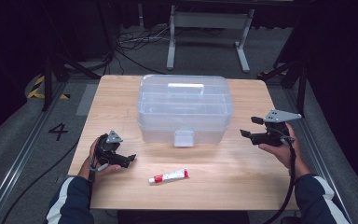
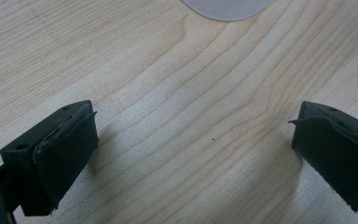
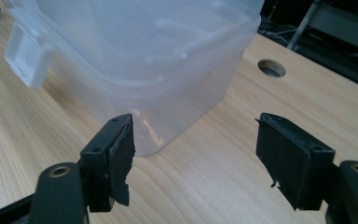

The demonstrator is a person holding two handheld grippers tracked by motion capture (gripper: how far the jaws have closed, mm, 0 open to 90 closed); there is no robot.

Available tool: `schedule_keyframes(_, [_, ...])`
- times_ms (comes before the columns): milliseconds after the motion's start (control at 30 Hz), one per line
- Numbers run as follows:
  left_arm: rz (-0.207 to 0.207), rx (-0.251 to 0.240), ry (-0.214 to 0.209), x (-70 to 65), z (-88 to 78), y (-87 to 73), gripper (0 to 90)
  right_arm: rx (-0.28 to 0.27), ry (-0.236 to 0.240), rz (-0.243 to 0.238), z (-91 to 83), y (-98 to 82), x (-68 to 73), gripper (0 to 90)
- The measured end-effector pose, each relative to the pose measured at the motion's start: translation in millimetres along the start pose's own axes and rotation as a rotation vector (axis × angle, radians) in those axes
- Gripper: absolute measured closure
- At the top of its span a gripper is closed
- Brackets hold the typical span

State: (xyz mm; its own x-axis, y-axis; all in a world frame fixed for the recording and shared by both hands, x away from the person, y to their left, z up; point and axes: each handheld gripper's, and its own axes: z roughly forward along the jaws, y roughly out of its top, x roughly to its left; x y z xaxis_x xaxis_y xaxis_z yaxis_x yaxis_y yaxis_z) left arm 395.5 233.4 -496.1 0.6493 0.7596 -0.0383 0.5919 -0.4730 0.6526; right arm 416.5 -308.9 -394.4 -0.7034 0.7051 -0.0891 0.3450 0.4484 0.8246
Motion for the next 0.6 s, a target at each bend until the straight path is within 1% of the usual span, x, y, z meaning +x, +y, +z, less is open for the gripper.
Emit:
schedule_keyframes(200, [-0.001, 0.0, 0.001, -0.1, 0.0, 0.0, 0.6, -0.029, 0.008, -0.016, -1.8, 19.9, 3.4, 28.6])
schedule_keyframes(300, [-0.001, 0.0, 0.001, -0.1, 0.0, 0.0, 0.6, -0.038, 0.012, -0.016, -2.6, 24.9, 3.9, 29.5])
schedule_keyframes(333, [-0.002, 0.0, 0.001, -0.2, 0.0, 0.0, 0.6, -0.046, 0.01, -0.023, -3.1, 28.9, 4.4, 29.9])
schedule_keyframes(433, [0.001, 0.001, 0.003, 0.0, -0.2, 0.0, 0.6, -0.046, 0.007, -0.043, -4.0, 38.5, 6.3, 29.9])
schedule_keyframes(567, [0.001, 0.0, 0.004, -0.1, -0.1, 0.0, 0.6, -0.067, 0.008, -0.056, -7.5, 53.4, 7.6, 30.0])
schedule_keyframes(600, [0.001, 0.0, 0.004, -0.1, -0.1, 0.0, 0.6, -0.067, 0.008, -0.056, -7.5, 53.4, 7.6, 30.0])
